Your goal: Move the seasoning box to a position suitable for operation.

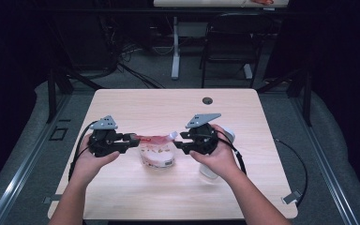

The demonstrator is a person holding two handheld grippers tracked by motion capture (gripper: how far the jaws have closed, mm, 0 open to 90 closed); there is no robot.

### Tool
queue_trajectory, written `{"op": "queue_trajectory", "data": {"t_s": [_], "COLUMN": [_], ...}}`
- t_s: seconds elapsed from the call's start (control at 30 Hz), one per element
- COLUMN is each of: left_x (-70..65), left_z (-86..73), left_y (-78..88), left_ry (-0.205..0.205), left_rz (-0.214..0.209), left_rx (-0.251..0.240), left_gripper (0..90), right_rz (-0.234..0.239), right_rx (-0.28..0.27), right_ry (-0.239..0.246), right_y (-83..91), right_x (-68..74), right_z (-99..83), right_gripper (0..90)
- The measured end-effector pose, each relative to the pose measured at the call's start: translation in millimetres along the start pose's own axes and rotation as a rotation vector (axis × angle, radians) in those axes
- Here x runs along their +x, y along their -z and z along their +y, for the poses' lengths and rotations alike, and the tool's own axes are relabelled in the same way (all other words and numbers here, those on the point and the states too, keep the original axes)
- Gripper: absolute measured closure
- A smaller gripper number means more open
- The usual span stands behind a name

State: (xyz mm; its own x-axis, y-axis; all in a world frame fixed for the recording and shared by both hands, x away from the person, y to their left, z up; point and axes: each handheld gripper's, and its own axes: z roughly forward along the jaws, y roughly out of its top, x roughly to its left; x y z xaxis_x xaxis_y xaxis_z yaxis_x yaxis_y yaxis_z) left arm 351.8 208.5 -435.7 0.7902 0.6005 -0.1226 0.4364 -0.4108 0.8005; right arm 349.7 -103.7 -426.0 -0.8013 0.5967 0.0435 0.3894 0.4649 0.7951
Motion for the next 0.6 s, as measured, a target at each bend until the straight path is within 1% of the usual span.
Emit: {"op": "queue_trajectory", "data": {"t_s": [0.13,0.33,0.4,0.47,0.53,0.6], "left_x": [-0.3,-1.0,-1.3,-1.2,-1.5,-1.7], "left_z": [0.0,0.2,0.3,0.4,0.6,0.9], "left_y": [1.7,1.4,1.4,1.6,1.5,1.5], "left_ry": [0.001,0.002,-0.001,-0.004,-0.011,-0.013], "left_rz": [0.000,0.013,0.016,0.019,0.027,0.033], "left_rx": [-0.003,0.000,0.002,0.006,0.006,0.010], "left_gripper": [69.8,74.7,76.2,78.0,80.0,81.3], "right_rz": [0.018,0.034,0.018,0.012,0.022,0.027], "right_rx": [0.000,-0.008,-0.008,-0.012,-0.020,-0.020], "right_ry": [-0.003,-0.008,0.004,-0.003,-0.019,-0.026], "right_y": [-5.3,-12.4,-13.1,-12.9,-12.8,-12.4], "right_x": [-1.4,1.7,2.7,2.4,1.5,1.0], "right_z": [1.7,3.3,4.2,4.8,5.0,5.2], "right_gripper": [58.2,61.5,62.6,64.6,65.2,65.8]}}
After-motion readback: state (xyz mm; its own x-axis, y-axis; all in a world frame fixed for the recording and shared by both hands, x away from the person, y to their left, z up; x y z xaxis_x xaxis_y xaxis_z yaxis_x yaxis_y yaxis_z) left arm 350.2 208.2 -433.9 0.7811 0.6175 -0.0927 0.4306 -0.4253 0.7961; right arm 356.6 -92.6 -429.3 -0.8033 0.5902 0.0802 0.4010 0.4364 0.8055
